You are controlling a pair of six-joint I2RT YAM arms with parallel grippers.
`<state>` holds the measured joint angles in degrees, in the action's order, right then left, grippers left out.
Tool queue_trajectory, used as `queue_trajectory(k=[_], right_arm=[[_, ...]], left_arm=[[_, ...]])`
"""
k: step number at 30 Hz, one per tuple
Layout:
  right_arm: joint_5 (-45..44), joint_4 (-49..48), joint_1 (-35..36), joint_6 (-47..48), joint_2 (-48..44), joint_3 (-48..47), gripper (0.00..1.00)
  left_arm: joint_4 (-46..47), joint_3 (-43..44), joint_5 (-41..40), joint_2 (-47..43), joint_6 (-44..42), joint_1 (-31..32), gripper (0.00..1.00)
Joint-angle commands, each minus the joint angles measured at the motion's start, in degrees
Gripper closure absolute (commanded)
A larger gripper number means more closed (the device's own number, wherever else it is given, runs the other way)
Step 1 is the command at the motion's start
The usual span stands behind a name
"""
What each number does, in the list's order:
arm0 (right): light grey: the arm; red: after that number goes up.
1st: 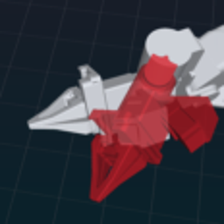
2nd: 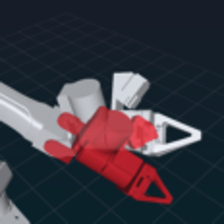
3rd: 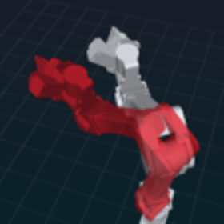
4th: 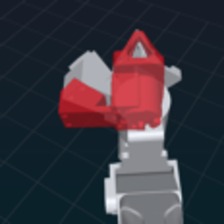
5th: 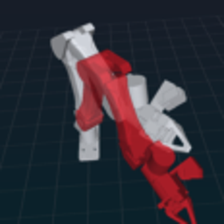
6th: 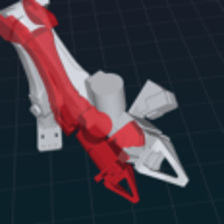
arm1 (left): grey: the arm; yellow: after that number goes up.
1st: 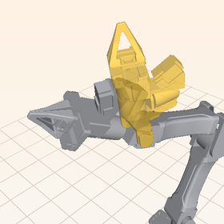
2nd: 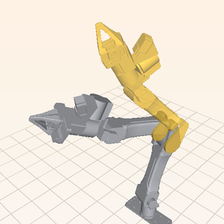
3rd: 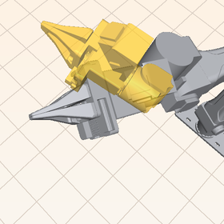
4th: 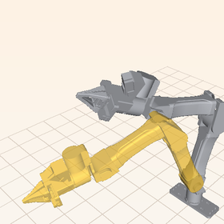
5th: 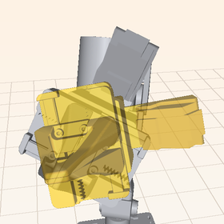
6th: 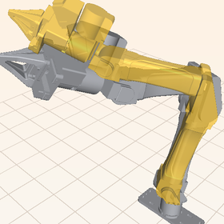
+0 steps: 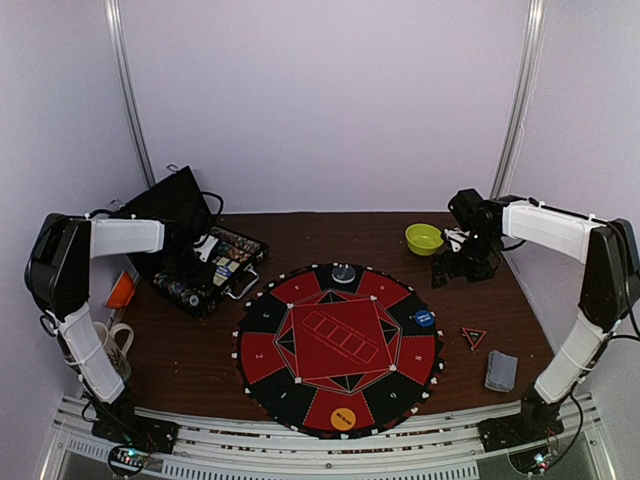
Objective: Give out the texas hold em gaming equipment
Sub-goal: Pick up the pile of poker chips from the chip case.
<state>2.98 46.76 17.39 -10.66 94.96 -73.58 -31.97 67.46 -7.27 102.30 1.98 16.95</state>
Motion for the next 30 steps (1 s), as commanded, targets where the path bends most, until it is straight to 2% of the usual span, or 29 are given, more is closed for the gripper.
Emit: queue_trajectory(k=[1, 4, 11, 13, 17, 21, 24, 26, 30], right_arm=[[-1.2, 1.66, 0.28, 0.52, 0.06, -0.25, 0.0], [-1.29, 1.62, 0.28, 0.63, -0.21, 0.47, 0.0], [-0.49, 1.34, 0.27, 0.63, -0.45, 1.16, 0.0], [-0.52, 1.36, 0.28, 0.72, -0.47, 1.54, 0.0], [-0.68, 1.28, 0.28, 0.73, -0.64, 2.0, 0.0], [-0.85, 1.45, 0.36, 0.88, -0.91, 2.26, 0.0], [-1.05, 1.42, 0.31, 0.91, -0.92, 2.51, 0.0], [-0.96, 1.17, 0.31, 0.83, -0.97, 2.86, 0.0], [-0.62, 0.7, 0.34, 0.59, -1.0, 3.67, 0.0]], left_arm=[[2.26, -2.07, 0.53, -0.37, -0.72, 0.83, 0.57], [1.81, -1.92, -2.04, 0.03, -0.73, 0.81, 0.54], [0.05, 0.56, -7.56, 1.32, -2.3, 0.81, 0.54], [0.02, 0.4, -6.91, 1.75, -3.17, 0.8, 0.54], [-1.3, 0.4, -0.63, 3.76, -4.9, 0.8, 0.56], [-2.26, 0.69, -0.83, 5.21, -5.19, 0.72, 0.57], [-2.66, 0.92, 2.61, 5.07, -5.25, 0.8, 0.53], [-2.6, 0.71, 2.67, 4.57, -5.07, 0.76, 0.5], [-2.66, 0.31, -1.34, 3.9, -5.64, 0.73, 0.5]])
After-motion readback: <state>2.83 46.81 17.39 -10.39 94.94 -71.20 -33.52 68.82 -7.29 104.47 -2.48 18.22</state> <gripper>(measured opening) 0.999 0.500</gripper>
